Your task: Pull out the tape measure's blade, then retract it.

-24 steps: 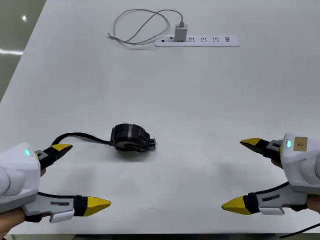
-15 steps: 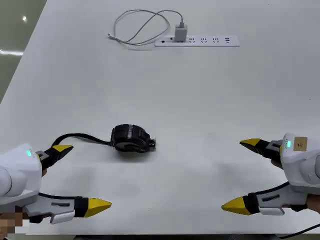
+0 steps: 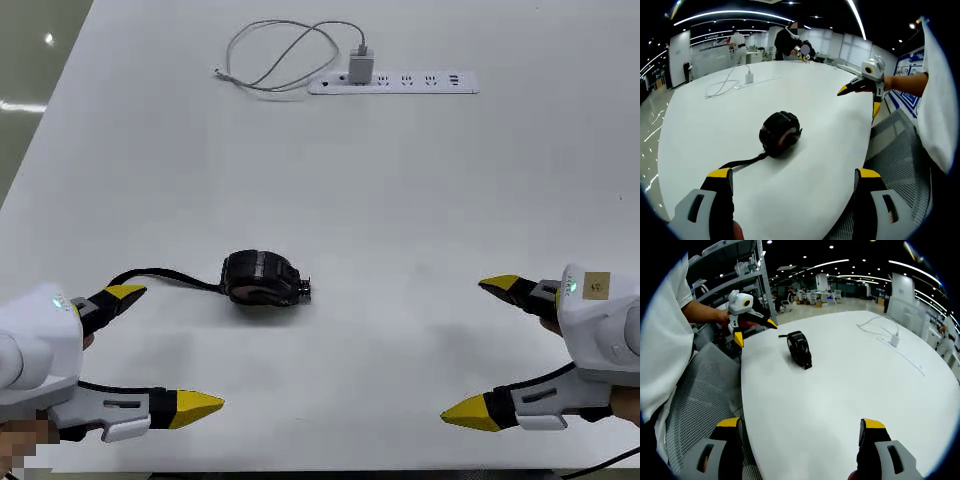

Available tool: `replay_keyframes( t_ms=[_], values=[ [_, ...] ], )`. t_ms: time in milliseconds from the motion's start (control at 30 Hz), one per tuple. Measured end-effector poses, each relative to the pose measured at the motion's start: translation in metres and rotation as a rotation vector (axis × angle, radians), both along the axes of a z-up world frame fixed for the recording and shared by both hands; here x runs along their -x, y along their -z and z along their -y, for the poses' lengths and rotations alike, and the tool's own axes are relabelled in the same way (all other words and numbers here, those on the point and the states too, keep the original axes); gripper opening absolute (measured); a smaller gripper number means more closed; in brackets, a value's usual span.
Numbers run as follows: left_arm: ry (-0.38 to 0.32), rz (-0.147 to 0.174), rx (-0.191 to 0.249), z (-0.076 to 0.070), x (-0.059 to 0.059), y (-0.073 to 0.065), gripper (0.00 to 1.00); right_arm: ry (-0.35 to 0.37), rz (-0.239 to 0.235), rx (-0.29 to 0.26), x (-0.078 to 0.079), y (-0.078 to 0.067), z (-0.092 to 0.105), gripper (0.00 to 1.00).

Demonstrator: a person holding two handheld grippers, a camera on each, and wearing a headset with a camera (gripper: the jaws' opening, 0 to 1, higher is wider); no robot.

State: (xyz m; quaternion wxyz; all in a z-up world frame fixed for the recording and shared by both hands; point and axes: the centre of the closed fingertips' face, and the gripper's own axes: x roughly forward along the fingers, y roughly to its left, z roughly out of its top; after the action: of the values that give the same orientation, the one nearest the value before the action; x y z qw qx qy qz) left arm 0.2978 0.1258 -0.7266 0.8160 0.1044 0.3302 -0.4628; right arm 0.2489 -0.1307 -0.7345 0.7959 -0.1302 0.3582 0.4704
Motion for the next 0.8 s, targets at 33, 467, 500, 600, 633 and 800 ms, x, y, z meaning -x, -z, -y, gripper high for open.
replay_keyframes(
  t_ms=[33, 467, 500, 600, 633, 800],
  values=[
    [0.0, 0.002, -0.002, 0.0, -0.001, 0.0, 0.99, -0.001, -0.002, -0.001, 0.0, 0.0, 0.0, 0.96],
    [0.005, -0.009, -0.003, 0.0, -0.003, 0.001, 0.99, 0.003, -0.003, -0.003, -0.003, 0.0, -0.001, 0.97],
    [0.007, -0.009, -0.004, 0.0, -0.003, 0.002, 0.99, 0.003, -0.003, -0.004, -0.003, 0.0, -0.002, 0.97],
    [0.011, -0.01, -0.005, 0.002, -0.004, 0.002, 0.99, 0.0, 0.001, -0.004, -0.006, 0.0, -0.003, 0.97],
    [0.016, -0.008, -0.007, 0.003, -0.005, 0.002, 0.99, -0.002, 0.002, -0.005, -0.007, 0.001, -0.004, 0.97],
    [0.037, -0.01, -0.016, 0.006, -0.009, 0.004, 0.98, -0.012, 0.002, -0.006, -0.012, 0.003, -0.006, 0.97]
  ],
)
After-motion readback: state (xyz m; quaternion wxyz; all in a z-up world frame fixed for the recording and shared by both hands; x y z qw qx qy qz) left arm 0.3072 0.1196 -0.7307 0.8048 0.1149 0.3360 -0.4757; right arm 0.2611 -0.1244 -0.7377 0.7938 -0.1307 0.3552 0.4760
